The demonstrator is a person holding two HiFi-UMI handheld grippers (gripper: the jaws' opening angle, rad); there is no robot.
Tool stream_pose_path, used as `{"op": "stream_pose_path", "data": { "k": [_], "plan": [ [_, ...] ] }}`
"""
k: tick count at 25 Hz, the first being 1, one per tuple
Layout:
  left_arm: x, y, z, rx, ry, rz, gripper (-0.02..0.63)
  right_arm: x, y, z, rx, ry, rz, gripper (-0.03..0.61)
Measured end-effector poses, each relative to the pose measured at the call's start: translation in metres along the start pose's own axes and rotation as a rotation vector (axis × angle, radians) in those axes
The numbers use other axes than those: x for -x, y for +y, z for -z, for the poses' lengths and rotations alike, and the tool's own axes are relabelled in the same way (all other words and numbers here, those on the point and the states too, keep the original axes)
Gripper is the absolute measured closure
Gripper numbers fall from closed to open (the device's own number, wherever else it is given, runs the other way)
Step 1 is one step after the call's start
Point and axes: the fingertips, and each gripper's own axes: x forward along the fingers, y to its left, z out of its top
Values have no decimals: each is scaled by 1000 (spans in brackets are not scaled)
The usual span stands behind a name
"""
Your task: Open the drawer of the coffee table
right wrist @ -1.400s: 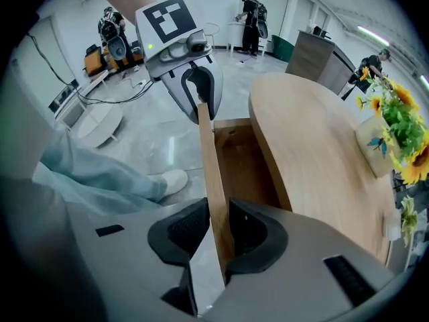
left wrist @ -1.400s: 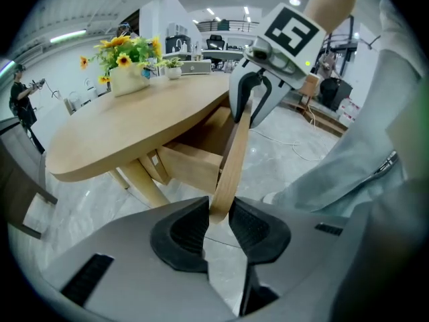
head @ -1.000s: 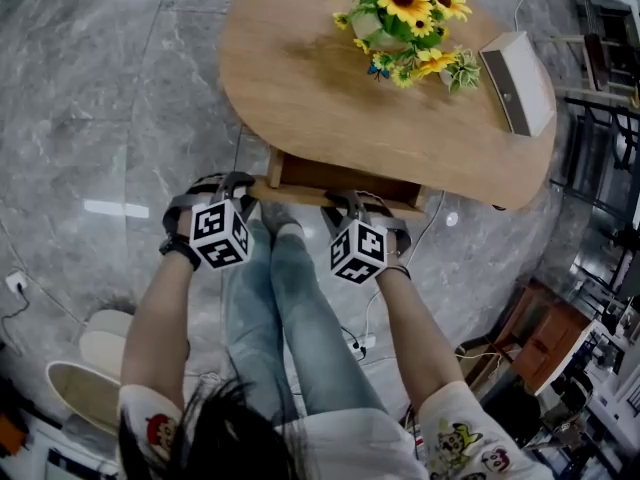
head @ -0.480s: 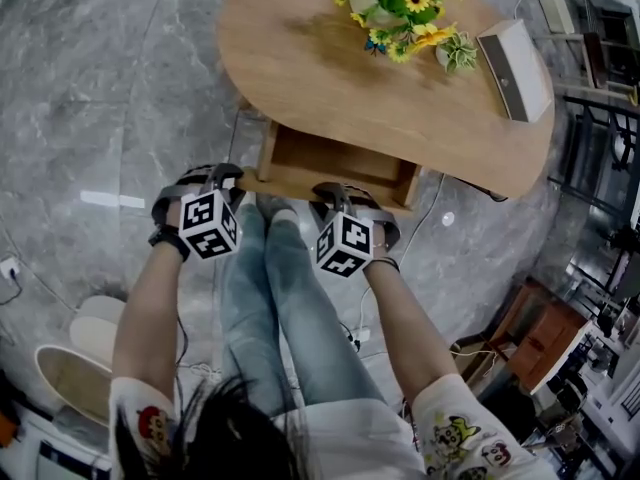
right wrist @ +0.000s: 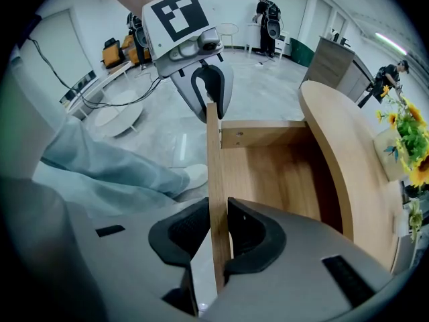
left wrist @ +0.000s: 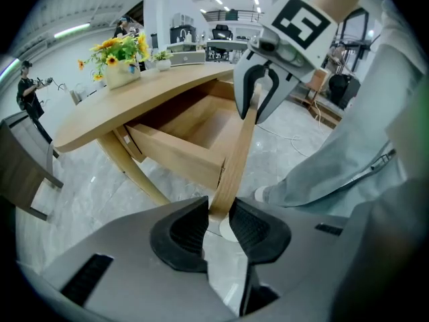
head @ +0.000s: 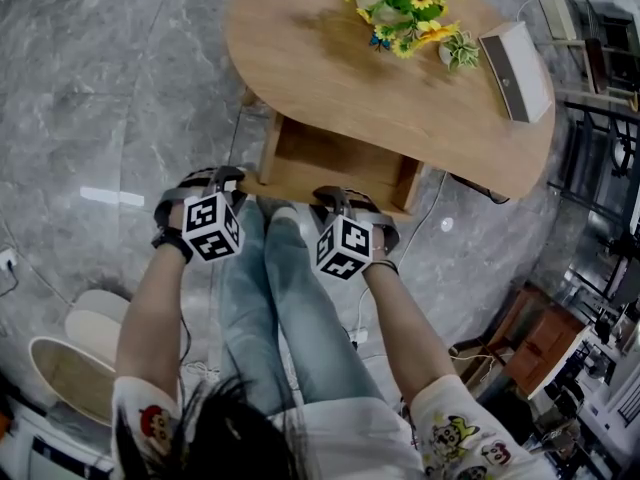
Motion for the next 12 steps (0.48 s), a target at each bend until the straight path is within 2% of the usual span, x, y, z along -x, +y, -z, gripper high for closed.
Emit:
{"op": "stream_pose_path", "data": {
  "k": [12],
  "plan": [
    [-10,-21,12,36,34,-15,523,-11,22,8,-1,-6,-21,508]
  ]
}}
